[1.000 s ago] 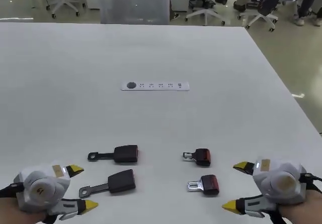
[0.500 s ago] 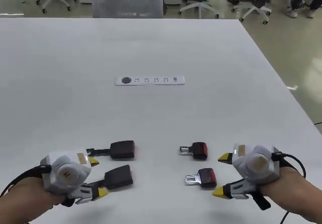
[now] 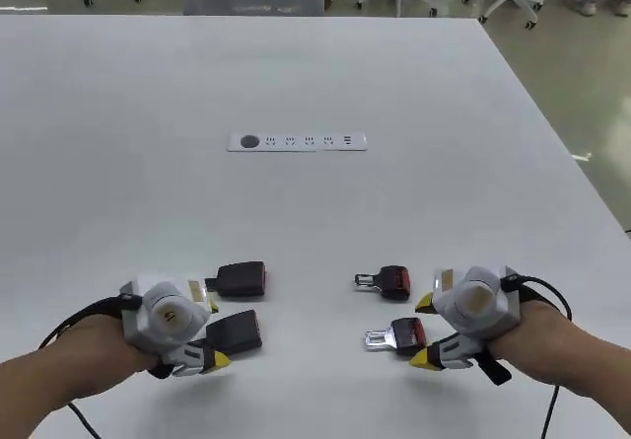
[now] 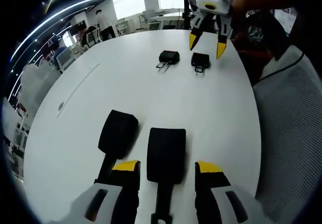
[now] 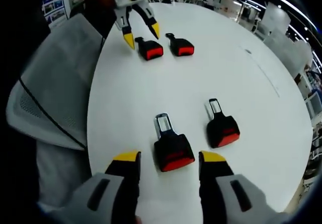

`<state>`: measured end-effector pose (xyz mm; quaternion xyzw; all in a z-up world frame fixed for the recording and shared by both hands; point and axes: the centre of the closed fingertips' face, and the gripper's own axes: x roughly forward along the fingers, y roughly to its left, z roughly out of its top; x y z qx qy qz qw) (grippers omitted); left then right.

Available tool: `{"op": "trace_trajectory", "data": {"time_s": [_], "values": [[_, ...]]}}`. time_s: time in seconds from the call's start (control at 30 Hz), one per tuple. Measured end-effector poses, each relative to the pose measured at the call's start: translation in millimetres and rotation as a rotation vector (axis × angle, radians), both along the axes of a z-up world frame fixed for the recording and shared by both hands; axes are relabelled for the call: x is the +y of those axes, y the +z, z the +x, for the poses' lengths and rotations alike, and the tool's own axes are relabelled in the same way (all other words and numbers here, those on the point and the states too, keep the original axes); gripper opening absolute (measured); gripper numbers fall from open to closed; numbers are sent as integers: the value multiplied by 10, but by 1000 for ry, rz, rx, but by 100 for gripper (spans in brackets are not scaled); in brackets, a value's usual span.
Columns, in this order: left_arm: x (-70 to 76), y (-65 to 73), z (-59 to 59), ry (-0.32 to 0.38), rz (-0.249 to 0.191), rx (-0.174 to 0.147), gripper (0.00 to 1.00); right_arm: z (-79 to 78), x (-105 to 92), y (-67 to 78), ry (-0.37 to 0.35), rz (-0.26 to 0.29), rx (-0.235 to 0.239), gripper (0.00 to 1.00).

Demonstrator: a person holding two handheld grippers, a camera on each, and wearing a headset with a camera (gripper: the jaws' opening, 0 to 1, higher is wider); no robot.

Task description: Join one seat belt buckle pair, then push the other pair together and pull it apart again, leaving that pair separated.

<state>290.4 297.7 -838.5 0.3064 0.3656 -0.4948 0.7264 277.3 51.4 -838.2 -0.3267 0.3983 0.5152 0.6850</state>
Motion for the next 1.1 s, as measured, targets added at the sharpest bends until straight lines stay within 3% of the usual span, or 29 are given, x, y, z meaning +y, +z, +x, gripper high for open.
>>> {"op": "trace_trajectory", "data": {"time_s": [0.2, 0.43, 0.6, 0.67, 0.7, 0.87, 1.1], "values": [[-15, -85, -1, -71, 45, 6, 38, 7, 25, -121, 51, -29, 17, 47], [25, -148, 3, -124, 91, 2, 38, 24, 28, -198, 57, -41, 38, 46], [19, -149, 16, -154, 104, -8, 33, 8, 3, -255, 81, -66, 46, 44], [16, -162, 12, -187, 123, -30, 33, -13, -52, -283, 94, -86, 55, 42], [16, -171, 8, -195, 130, -37, 33, -7, -16, -286, 68, -53, 62, 41], [15, -191, -5, -249, 159, -66, 33, 1, -27, -281, 73, -53, 53, 36], [12, -184, -9, -275, 162, -58, 33, 5, -35, -276, 99, -47, 54, 35]]}}
